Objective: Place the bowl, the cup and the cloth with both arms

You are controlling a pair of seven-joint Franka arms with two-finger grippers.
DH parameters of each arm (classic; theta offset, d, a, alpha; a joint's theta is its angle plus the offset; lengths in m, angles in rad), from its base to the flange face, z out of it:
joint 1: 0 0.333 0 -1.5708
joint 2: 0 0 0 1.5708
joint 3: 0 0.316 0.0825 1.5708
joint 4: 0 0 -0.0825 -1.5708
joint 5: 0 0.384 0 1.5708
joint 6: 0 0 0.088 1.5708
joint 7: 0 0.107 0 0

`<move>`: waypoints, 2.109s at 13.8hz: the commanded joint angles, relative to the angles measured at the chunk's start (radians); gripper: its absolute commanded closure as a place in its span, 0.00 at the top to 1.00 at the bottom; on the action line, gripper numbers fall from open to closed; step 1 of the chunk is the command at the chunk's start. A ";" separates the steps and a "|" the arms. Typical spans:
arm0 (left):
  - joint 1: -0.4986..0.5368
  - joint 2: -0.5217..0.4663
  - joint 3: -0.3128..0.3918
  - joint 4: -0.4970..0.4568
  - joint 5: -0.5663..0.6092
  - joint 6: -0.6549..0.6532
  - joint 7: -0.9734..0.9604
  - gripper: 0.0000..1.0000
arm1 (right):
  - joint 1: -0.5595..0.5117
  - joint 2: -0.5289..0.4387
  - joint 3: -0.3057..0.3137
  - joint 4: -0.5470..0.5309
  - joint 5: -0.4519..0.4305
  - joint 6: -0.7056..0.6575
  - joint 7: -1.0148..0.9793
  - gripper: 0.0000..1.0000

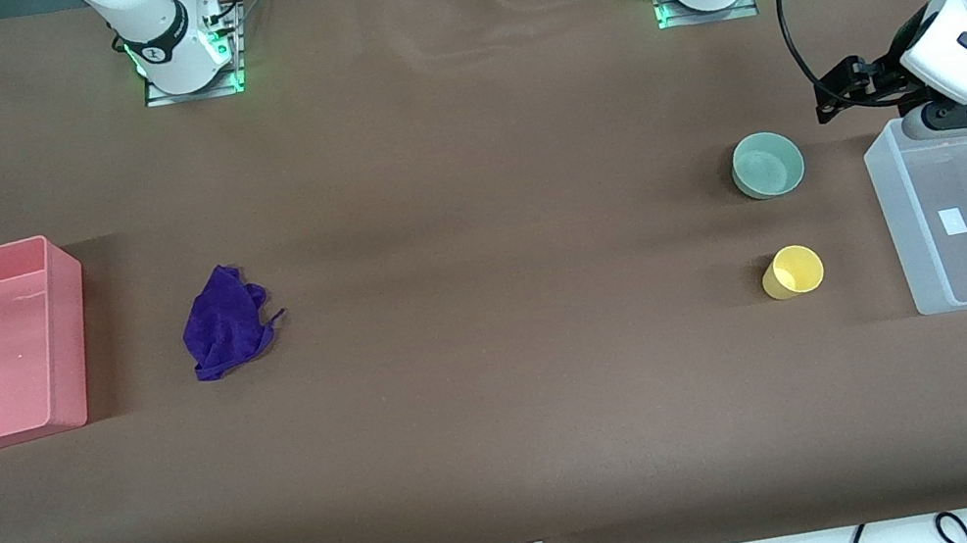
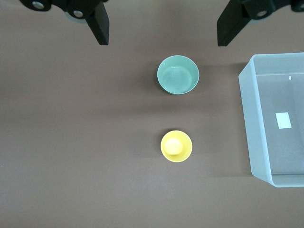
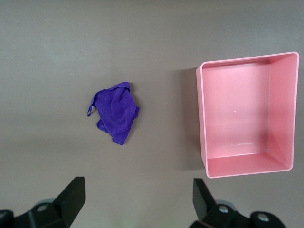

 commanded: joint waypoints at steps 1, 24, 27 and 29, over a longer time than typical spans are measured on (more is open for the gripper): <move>0.002 0.014 -0.003 0.033 0.016 -0.028 -0.011 1.00 | -0.006 0.003 0.001 0.014 0.019 0.001 -0.009 1.00; 0.075 0.092 0.000 0.032 0.019 -0.152 0.024 1.00 | -0.003 -0.002 0.004 -0.016 0.013 0.031 -0.011 1.00; 0.074 0.119 -0.008 -0.011 0.074 -0.128 0.027 1.00 | 0.002 -0.002 0.032 -0.132 0.012 0.146 -0.012 1.00; 0.069 0.139 -0.010 -0.030 0.092 -0.076 0.029 1.00 | 0.001 0.003 0.070 -0.251 0.015 0.282 -0.008 1.00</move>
